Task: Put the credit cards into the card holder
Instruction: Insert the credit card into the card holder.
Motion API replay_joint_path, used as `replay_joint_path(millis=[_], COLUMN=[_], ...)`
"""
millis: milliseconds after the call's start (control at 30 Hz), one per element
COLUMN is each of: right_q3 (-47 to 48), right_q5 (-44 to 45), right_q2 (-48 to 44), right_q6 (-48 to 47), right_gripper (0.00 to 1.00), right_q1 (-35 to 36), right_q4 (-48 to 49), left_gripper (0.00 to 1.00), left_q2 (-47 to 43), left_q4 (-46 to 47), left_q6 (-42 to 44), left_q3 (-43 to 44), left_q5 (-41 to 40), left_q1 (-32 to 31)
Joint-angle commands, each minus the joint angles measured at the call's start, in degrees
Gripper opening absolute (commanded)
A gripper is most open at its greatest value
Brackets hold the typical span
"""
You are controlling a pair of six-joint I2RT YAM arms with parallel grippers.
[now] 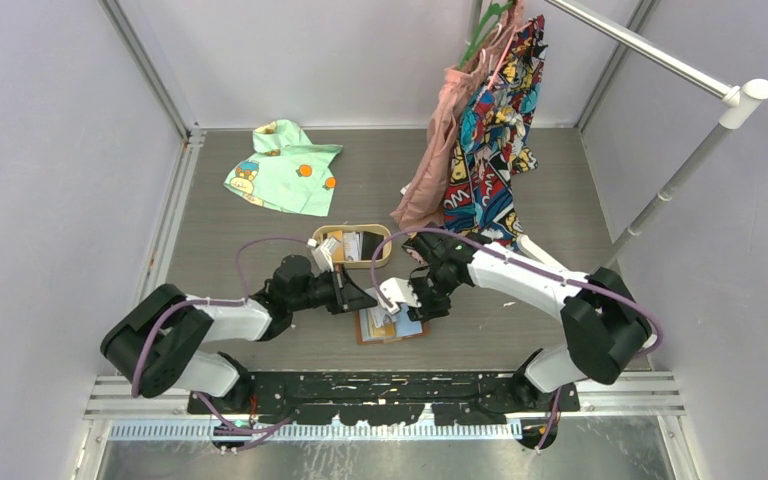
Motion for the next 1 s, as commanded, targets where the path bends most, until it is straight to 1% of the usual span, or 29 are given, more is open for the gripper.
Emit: replay_joint_path(millis=[0,167,300,500,733,967], right_q3=[0.1,-0.4,-0.5,0.1,0.6,0.8], right_q5=[5.3,7.1,8.7,10.0,10.9,10.8], right_q2=[1.9,3.2,4.3,6.2,7.2,7.3], right_q6=[-1.9,-2.8,-3.7,-4.5,-4.6,-4.2], right_gripper=[0.4,0.39,0.36,0.32,0.31,0.3], right_q1=[2.1,2.6,3.2,4.2,4.8,5.1], right_q4=[4.1,4.1,3.4,1.8,1.1,1.1], left_gripper=[0.0,0.0,0.0,0.0,0.0,0.0], left_q2=[3.7,7.3,8.2,7.5,6.1,6.8], left_q4=[7.1,9.3,8.3,3.8,-3.2,-4.1], left_q6=[0.3,-0.6,-0.6,0.5,1.2,0.2], left_q3=[0.6,0.1,-0.3,-0.2,1.3,2.1], left_q5=[-1.1,-1.3,-1.9,-2.6,-2.8,-2.7], left_q1=[-0.3,-0.3,-0.3,-0.3,-0.3,-1.2])
